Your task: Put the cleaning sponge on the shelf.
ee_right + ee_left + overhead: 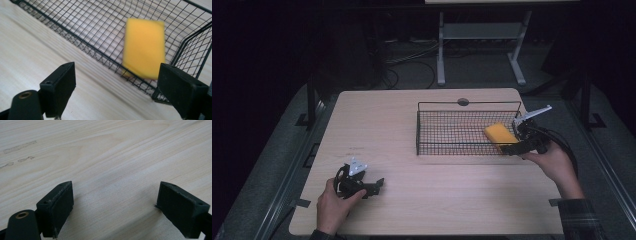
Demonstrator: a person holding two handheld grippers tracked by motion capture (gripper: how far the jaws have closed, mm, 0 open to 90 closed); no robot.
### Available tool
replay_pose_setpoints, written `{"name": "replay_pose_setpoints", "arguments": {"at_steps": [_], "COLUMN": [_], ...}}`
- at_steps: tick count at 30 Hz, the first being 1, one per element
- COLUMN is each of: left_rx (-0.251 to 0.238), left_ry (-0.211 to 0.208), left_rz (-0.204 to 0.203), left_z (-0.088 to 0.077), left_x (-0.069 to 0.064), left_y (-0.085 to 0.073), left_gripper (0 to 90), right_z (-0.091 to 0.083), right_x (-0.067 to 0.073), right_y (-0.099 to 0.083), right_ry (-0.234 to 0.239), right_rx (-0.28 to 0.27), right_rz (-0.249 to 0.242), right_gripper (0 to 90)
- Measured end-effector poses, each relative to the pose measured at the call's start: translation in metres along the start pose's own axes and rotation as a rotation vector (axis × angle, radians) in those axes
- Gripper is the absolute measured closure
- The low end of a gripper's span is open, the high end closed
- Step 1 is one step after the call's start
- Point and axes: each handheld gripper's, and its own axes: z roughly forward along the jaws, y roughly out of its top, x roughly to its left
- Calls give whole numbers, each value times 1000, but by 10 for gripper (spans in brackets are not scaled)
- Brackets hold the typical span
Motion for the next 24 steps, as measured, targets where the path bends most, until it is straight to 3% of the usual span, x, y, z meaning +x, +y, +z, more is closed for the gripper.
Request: {"name": "replay_pose_setpoints", "arguments": {"at_steps": [13, 24], "left_rx": [-2, -3], "left_ry": [0, 0], "left_rz": [-3, 0], "left_z": [0, 0], "left_x": [0, 0], "left_y": [0, 0], "left_gripper": [129, 129], "right_z": [-4, 5], "right_x": [19, 28], "right_y": [-36, -68], "right_ry": [6, -1], "right_rx": [-29, -60], "right_rz": [-12, -2], "right_gripper": [148, 148]}}
